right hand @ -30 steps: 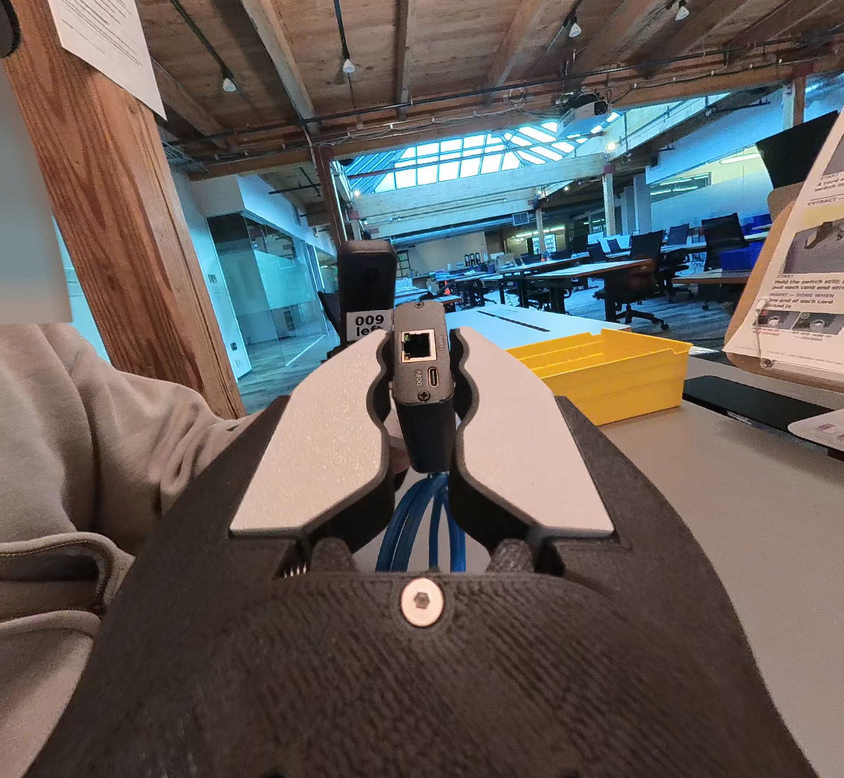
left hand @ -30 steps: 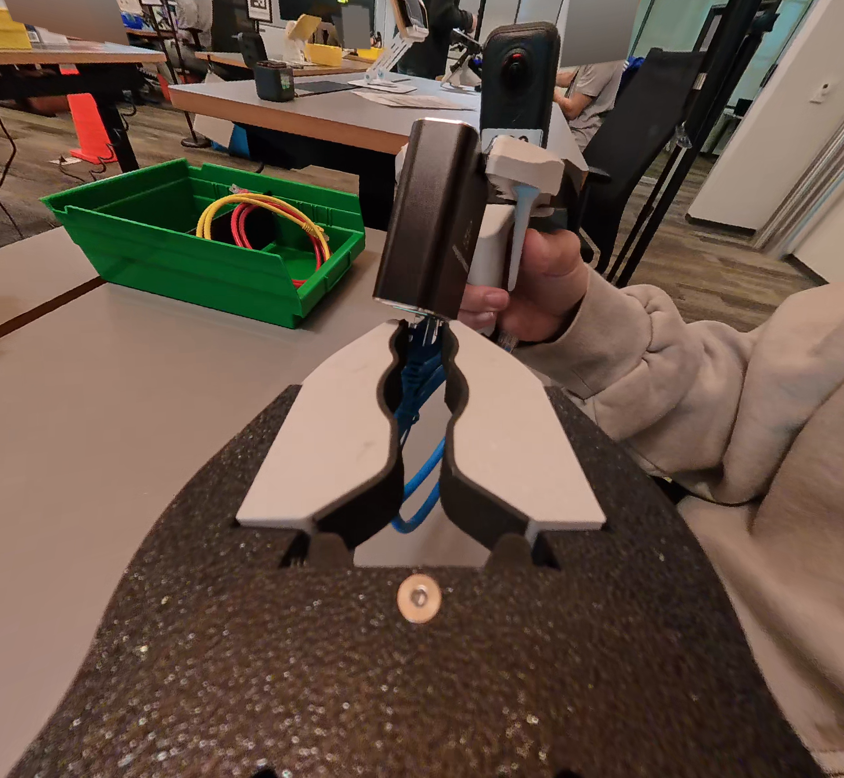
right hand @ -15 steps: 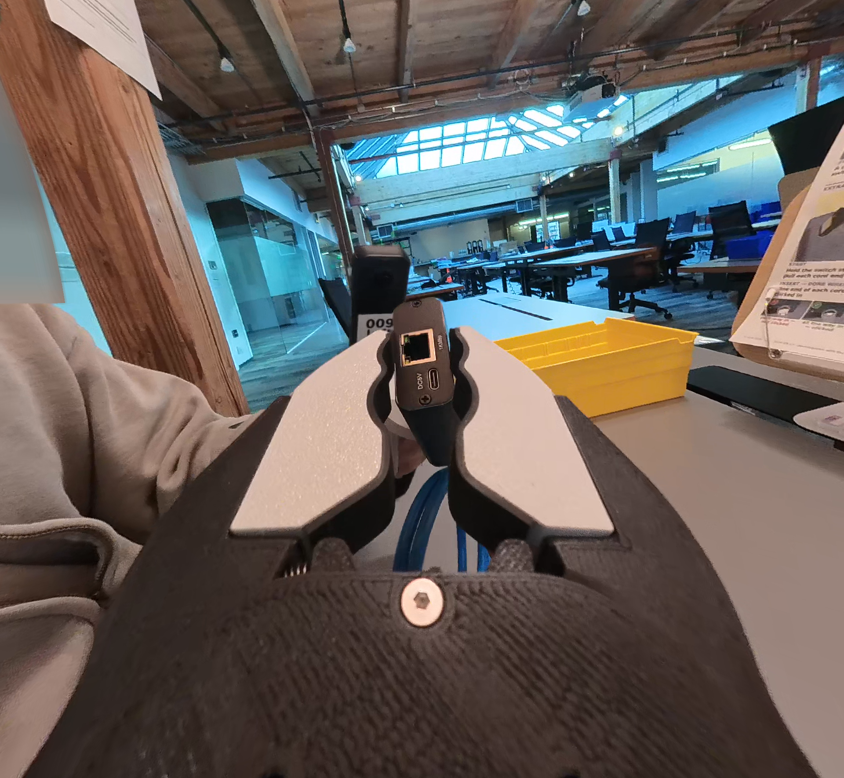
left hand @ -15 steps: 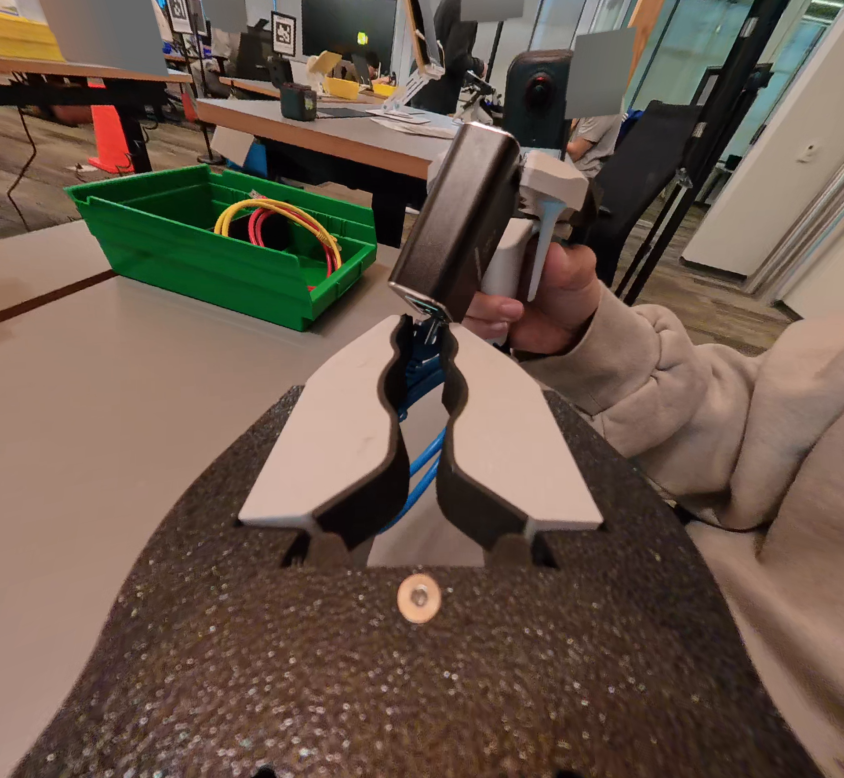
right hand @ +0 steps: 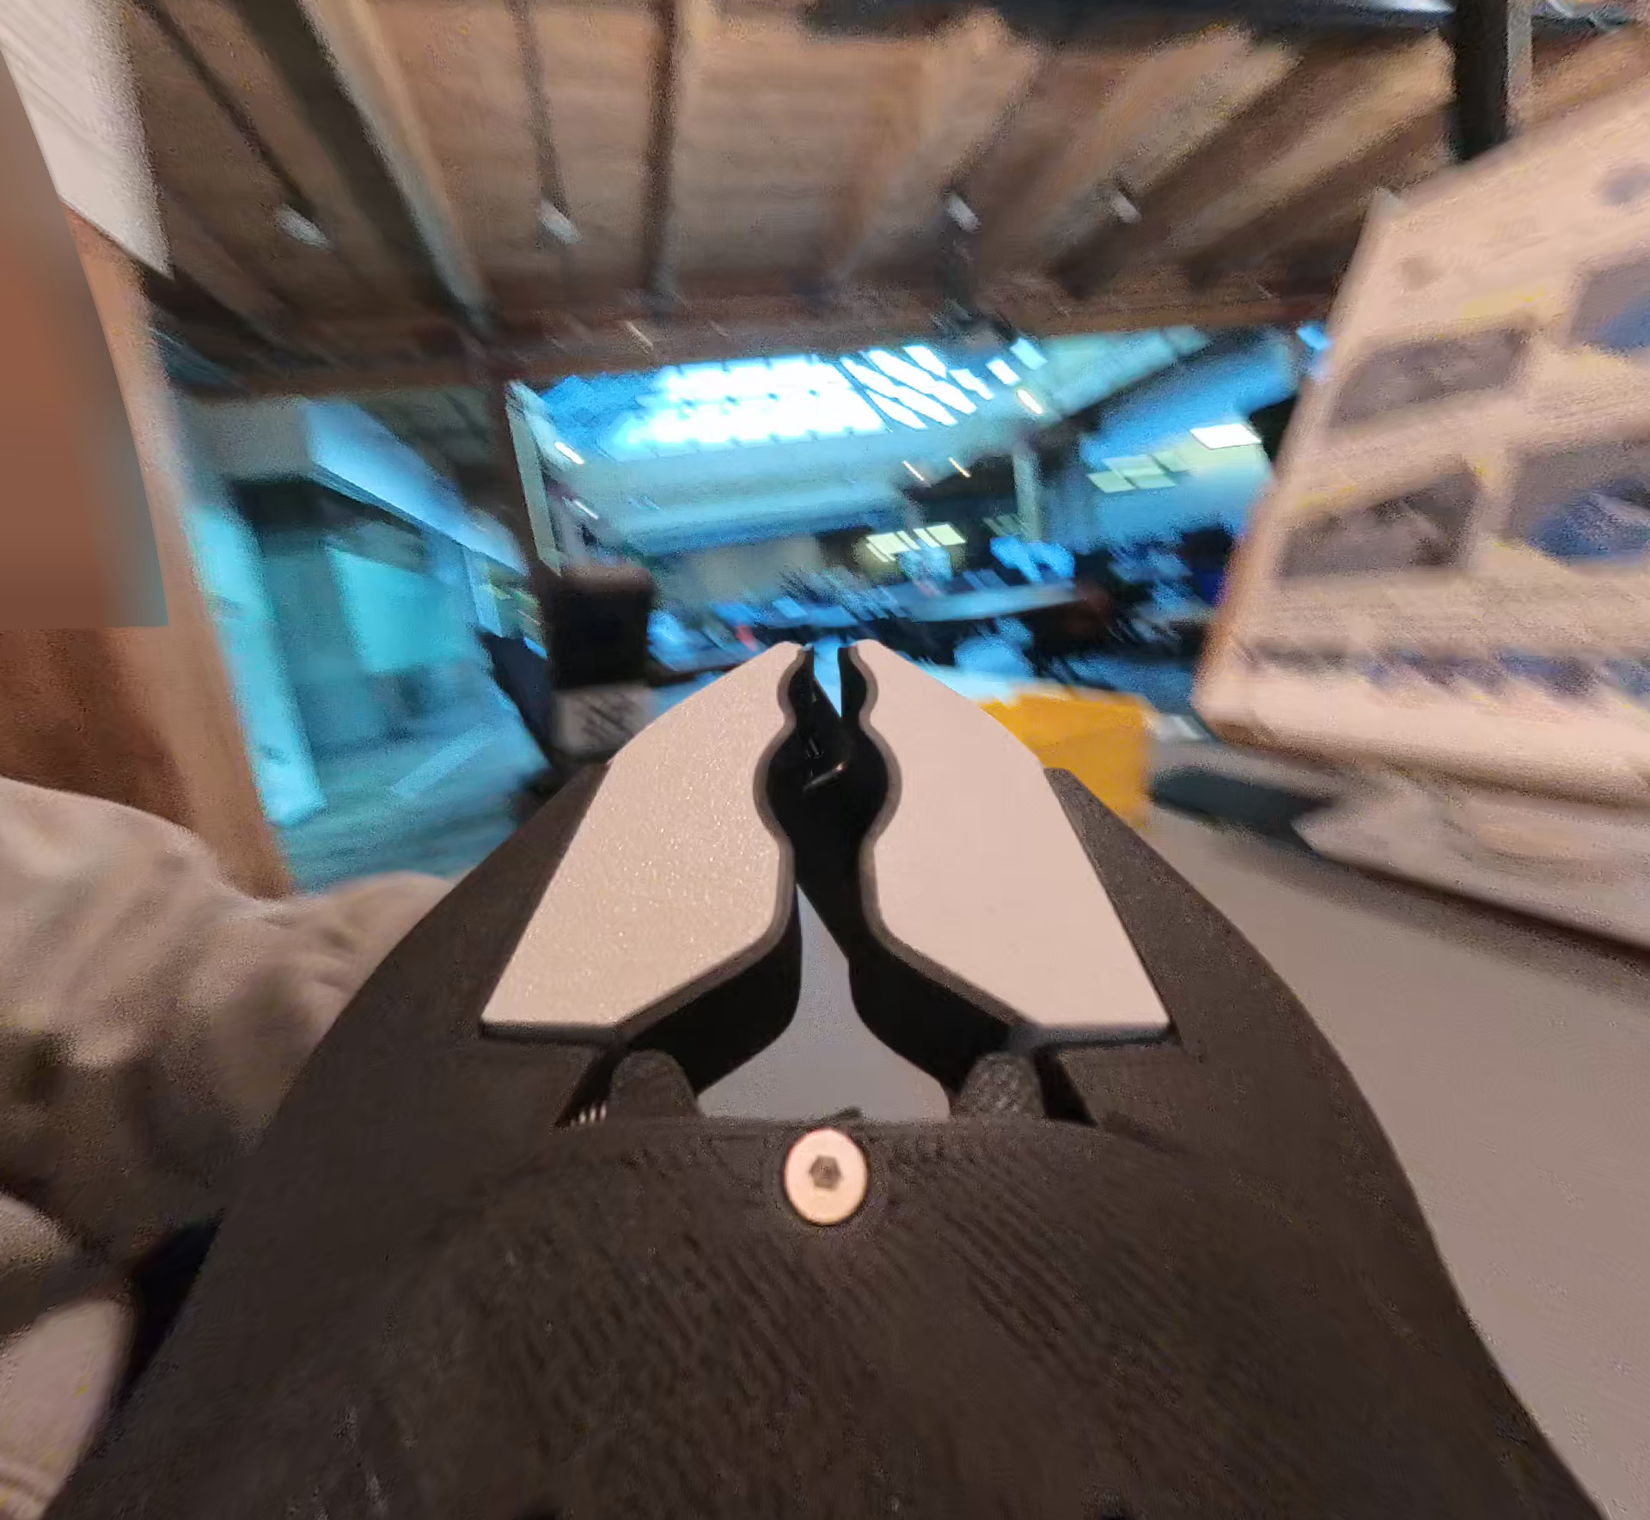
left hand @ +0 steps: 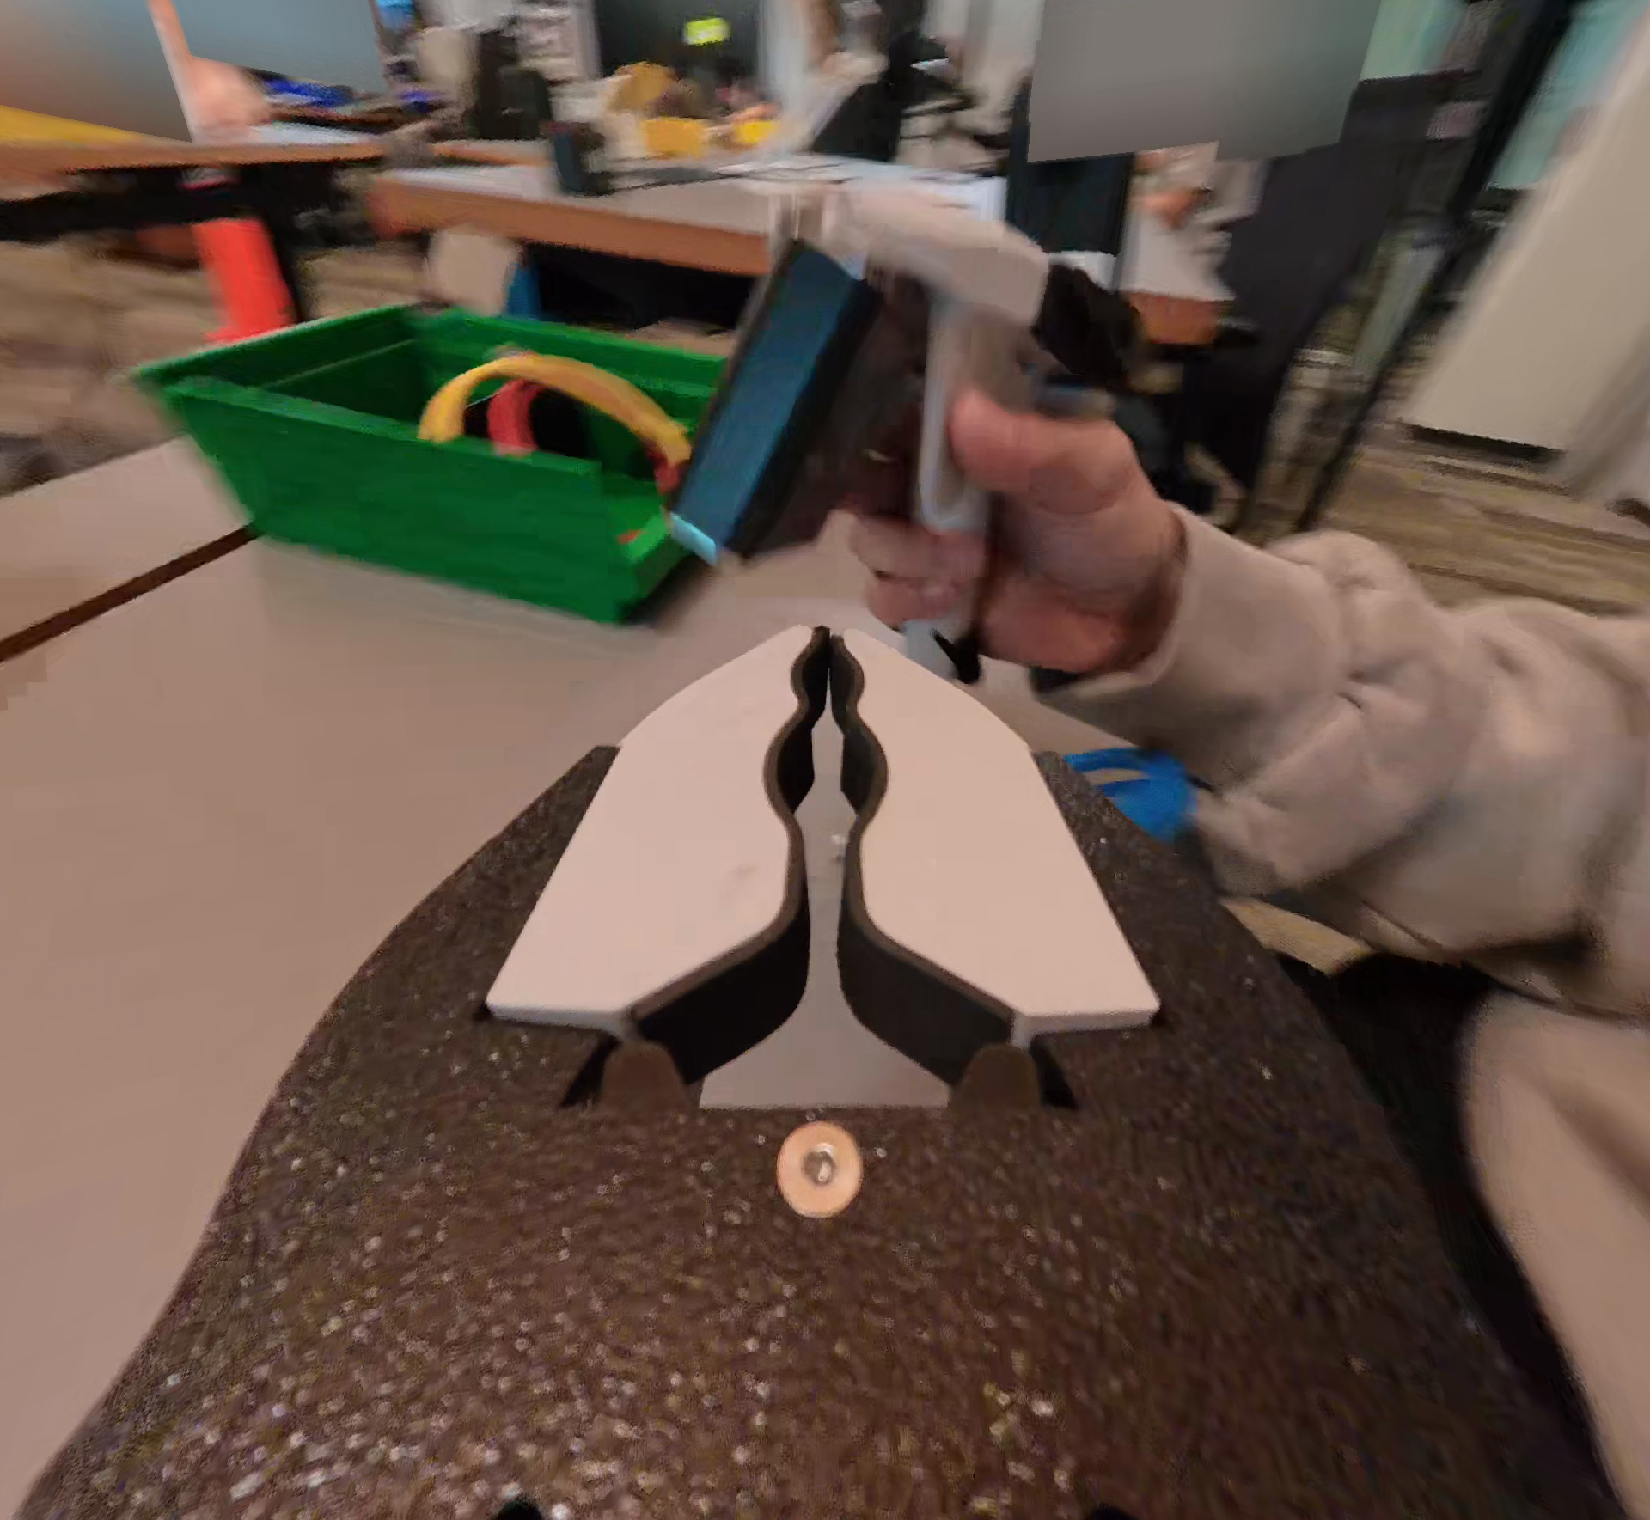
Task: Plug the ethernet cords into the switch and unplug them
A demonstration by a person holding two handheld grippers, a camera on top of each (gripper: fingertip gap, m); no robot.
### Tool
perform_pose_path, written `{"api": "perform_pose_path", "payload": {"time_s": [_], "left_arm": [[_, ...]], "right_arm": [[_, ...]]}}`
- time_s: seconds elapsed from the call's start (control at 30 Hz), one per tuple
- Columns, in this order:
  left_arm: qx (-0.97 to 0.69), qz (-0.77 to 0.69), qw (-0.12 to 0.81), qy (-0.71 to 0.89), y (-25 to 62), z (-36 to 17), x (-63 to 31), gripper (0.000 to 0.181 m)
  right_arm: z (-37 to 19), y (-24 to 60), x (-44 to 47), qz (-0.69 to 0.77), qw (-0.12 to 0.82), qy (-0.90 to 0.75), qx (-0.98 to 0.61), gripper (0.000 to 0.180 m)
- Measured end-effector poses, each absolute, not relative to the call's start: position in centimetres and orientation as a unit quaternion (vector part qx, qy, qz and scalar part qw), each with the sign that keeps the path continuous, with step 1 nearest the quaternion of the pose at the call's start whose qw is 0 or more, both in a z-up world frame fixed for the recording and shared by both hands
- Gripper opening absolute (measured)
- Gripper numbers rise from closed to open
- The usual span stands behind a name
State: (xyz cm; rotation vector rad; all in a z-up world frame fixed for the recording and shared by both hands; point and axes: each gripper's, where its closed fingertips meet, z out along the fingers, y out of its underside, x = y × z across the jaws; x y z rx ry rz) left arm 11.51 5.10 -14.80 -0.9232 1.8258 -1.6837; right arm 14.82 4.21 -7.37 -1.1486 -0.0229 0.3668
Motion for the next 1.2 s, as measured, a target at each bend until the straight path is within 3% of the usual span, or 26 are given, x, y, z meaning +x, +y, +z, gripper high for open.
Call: {"api": "perform_pose_path", "payload": {"time_s": [0.07,0.17,0.4,0.5,0.67,0.83,0.9,0.97,1.1,1.2], "left_arm": [[-0.372,-0.615,0.247,0.649,6.0,-16.3,12.7,0.0],[-0.398,-0.586,0.25,0.66,6.6,-18.4,12.9,0.0],[-0.396,-0.629,0.221,0.632,8.1,-17.2,11.7,0.001],[-0.383,-0.638,0.213,0.633,7.7,-16.1,11.3,0.011],[-0.355,-0.639,0.22,0.646,6.6,-14.3,10.9,0.042],[-0.299,-0.567,0.262,0.721,6.2,-12.6,10.6,0.051],[-0.268,-0.547,0.247,0.754,5.1,-12.7,10.3,0.05],[-0.24,-0.53,0.248,0.774,4.4,-13.1,10.2,0.027],[-0.243,-0.523,0.277,0.769,4.9,-13.8,10.8,0.026],[-0.305,-0.524,0.304,0.735,7.9,-14.3,11.7,0.026]], "right_arm": [[-11.9,6.4,16.5,0.206,0.786,0.048,-0.58,0.006],[-13.9,7.0,16.8,0.215,0.775,0.057,-0.591,0.006],[-9.8,4.9,16.6,0.246,0.806,0.045,-0.537,0.006],[-8.1,3.8,16.7,0.259,0.813,0.053,-0.519,0.006],[-7.6,3.9,14.9,0.258,0.79,0.023,-0.555,0.006],[-7.9,5.7,10.2,0.246,0.742,-0.068,-0.62,0.006],[-7.5,6.6,9.0,0.257,0.743,-0.075,-0.613,0.006],[-7.3,7.4,8.2,0.277,0.74,-0.075,-0.609,0.006],[-7.7,7.3,8.9,0.256,0.723,-0.077,-0.637,0.007],[-7.8,5.3,10.6,0.171,0.714,-0.063,-0.676,0.033]]}}
